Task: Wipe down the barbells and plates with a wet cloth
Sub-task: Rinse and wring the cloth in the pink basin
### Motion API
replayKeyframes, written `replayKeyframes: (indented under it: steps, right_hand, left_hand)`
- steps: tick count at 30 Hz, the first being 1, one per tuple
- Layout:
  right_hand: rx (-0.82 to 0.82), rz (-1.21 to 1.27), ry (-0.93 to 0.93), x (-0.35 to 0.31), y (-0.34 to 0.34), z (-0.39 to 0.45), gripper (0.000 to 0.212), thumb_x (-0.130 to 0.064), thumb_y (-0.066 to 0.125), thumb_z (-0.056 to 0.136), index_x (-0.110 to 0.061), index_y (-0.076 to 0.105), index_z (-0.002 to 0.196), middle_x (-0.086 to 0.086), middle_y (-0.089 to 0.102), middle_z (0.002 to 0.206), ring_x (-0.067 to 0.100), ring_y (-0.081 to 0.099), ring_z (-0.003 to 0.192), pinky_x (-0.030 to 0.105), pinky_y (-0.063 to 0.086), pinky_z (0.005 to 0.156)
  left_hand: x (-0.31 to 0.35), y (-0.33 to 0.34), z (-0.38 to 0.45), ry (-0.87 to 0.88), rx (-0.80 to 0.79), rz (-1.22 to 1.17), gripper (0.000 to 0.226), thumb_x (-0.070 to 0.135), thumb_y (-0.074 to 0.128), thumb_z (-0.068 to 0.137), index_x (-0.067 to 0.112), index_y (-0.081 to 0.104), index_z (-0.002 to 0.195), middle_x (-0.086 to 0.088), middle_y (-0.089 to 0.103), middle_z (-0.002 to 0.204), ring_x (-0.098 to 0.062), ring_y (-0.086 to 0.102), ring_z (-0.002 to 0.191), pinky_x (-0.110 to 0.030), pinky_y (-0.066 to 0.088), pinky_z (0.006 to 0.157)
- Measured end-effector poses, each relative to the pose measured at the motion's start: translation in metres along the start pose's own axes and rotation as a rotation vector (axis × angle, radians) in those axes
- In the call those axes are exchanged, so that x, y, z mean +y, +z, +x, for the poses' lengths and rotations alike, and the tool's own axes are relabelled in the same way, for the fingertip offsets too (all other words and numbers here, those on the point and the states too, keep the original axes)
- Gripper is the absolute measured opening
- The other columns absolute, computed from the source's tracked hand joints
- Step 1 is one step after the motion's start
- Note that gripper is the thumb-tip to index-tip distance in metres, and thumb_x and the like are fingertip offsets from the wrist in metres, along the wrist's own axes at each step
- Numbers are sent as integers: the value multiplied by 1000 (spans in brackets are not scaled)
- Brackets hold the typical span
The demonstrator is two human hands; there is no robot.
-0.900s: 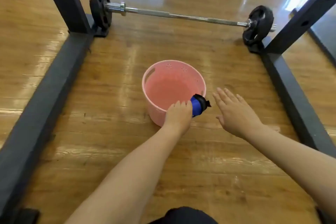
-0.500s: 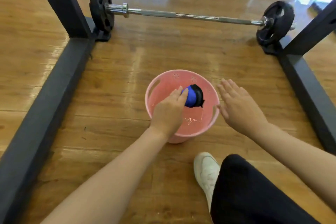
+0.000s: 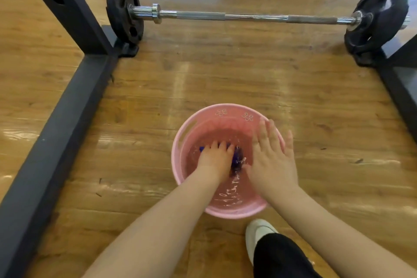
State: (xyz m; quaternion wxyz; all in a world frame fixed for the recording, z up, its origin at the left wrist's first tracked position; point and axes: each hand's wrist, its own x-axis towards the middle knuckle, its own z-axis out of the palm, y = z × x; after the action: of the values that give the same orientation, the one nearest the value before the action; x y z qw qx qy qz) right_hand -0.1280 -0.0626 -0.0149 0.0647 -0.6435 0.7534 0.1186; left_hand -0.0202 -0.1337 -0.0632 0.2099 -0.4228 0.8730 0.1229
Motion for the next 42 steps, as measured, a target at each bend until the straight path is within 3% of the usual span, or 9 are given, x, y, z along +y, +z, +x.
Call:
replayKeyframes:
  steps: [6,13,18,23,26,33,35,38,42]
  right_hand:
    - [-13,262,63,28,-3,2,78,-21,32,96,-21,-36,135,1,-51,134,20,-40,133,41,-18,112]
    - [27,436,72,30,0,-2,86,-6,35,86,-25,-34,135,-3,-44,141,15,-34,135,36,-12,114]
    - [50,487,77,29,0,1,84,-6,35,85,-20,-20,147,-5,-38,143,18,-25,142,34,-9,115]
    - [72,506,83,28,3,1,87,-3,37,84,-21,-22,147,-5,-39,142,18,-25,142,35,-7,116]
    - [87,526,79,30,6,2,88,-4,39,85,-23,-24,144,-6,-39,142,17,-25,142,34,-8,116]
    - [114,568,75,30,7,2,88,-3,41,82,-20,-13,150,-1,-24,155,18,-19,144,34,-4,117]
    - [107,579,74,30,8,1,89,-3,41,82,-20,-14,149,-2,-26,154,17,-20,143,34,-5,117]
    - [108,594,70,31,9,1,89,-2,40,82,-22,-16,149,-8,-31,148,15,-21,143,34,-4,119]
    - [112,609,59,31,9,1,89,-1,42,82,-20,-11,150,-3,-22,156,16,-17,144,35,-2,119]
  left_hand:
    - [0,7,16,207,-69,216,69,21,48,97,32,6,151,-8,-2,159,-36,2,144,-51,15,114]
    - [5,3,18,255,-45,254,46,9,34,99,15,30,145,-15,43,135,-33,41,121,-40,41,90]
    - [-7,-17,11,544,284,246,39,7,47,89,8,58,127,-15,56,131,-35,54,117,-38,53,83]
    - [-21,-11,15,830,221,421,59,17,62,88,17,41,143,-6,37,150,-32,33,138,-40,25,112]
    - [-21,-4,24,869,-79,630,55,19,33,102,22,9,152,2,3,160,-26,-4,146,-42,-4,116]
    - [-45,-30,34,1068,-88,756,86,26,51,91,27,-13,148,8,-21,151,-22,-10,145,-42,-9,114]
    - [-37,-26,40,1114,-5,803,82,20,50,93,26,-8,150,6,-9,157,-25,0,146,-44,3,116]
    - [-27,-16,49,1085,-106,951,65,17,39,100,29,3,152,6,0,160,-27,2,146,-42,12,116]
    - [-44,-36,50,1203,48,937,55,23,74,78,32,57,129,5,47,143,-27,44,131,-41,42,101]
